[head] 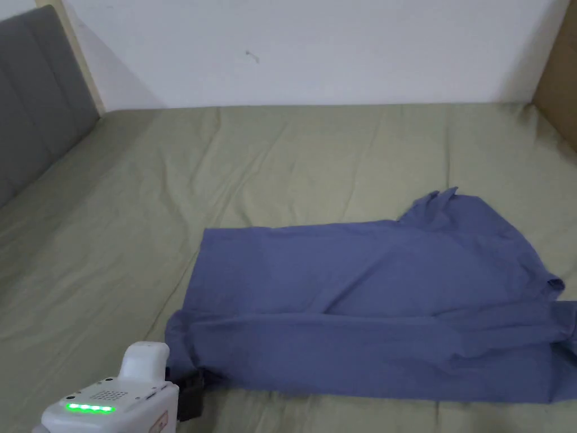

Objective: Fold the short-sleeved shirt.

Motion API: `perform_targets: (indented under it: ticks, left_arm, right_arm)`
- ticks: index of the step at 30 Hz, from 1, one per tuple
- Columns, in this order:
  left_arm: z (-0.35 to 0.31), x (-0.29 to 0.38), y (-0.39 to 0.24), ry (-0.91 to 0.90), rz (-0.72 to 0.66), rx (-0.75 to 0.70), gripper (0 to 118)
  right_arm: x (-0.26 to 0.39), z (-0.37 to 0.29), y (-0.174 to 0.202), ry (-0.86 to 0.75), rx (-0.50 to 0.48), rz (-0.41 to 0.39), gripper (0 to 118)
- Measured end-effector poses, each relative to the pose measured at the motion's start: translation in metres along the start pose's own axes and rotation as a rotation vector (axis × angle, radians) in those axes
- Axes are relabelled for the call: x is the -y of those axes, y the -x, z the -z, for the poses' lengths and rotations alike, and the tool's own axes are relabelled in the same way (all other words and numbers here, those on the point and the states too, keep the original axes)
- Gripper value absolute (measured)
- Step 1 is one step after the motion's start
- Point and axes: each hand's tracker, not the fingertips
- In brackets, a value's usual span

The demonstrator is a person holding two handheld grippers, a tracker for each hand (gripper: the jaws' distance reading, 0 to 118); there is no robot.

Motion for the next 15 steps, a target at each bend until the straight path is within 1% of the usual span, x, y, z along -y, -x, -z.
perform_targets:
  ticks: [1, 2, 3, 5, 8, 9, 10, 11, 12, 13, 14, 15]
  left_arm:
    - [0.002, 0.001, -0.002, -0.008, -0.012, 0.011, 33]
    - [0.001, 0.0, -0.005, -0.016, -0.01, 0.008, 18]
    - [0.002, 0.0, -0.009, -0.018, 0.001, 0.007, 11]
    - [0.0, 0.003, -0.015, -0.022, 0.045, -0.006, 9]
    - [-0.007, 0.004, -0.006, -0.033, 0.026, 0.017, 7]
    - [-0.009, 0.003, -0.005, -0.035, 0.011, 0.03, 7]
    - [-0.011, 0.003, -0.003, -0.038, 0.001, 0.031, 7]
    - [-0.012, 0.003, -0.001, -0.04, -0.006, 0.033, 7]
    - [-0.014, 0.002, -0.002, -0.039, -0.013, 0.039, 7]
    - [-0.015, 0.002, -0.004, -0.039, -0.011, 0.041, 7]
    - [-0.014, 0.002, -0.005, -0.037, -0.005, 0.042, 7]
    - [-0.014, 0.001, -0.006, -0.032, 0.013, 0.031, 7]
  right_arm:
    - [0.0, 0.0, -0.002, -0.003, 0.002, -0.001, 5]
    - [-0.001, 0.0, -0.005, -0.003, 0.004, 0.0, 5]
    - [-0.002, 0.0, -0.007, -0.004, 0.005, 0.005, 5]
    - [-0.005, 0.003, -0.014, -0.004, -0.002, 0.027, 5]
    - [-0.012, 0.015, -0.027, 0.0, 0.002, 0.053, 5]
    - [-0.017, 0.024, -0.034, 0.0, 0.021, 0.054, 5]
    - [-0.023, 0.034, -0.042, -0.005, 0.066, 0.042, 5]
    - [-0.029, 0.045, -0.049, -0.003, 0.087, 0.031, 5]
    - [-0.038, 0.061, -0.06, 0.025, 0.098, 0.032, 16]
    - [-0.045, 0.076, -0.072, 0.039, 0.113, 0.034, 38]
    - [-0.05, 0.093, -0.086, 0.053, 0.121, 0.038, 68]
    - [-0.056, 0.108, -0.094, 0.082, 0.145, 0.04, 92]
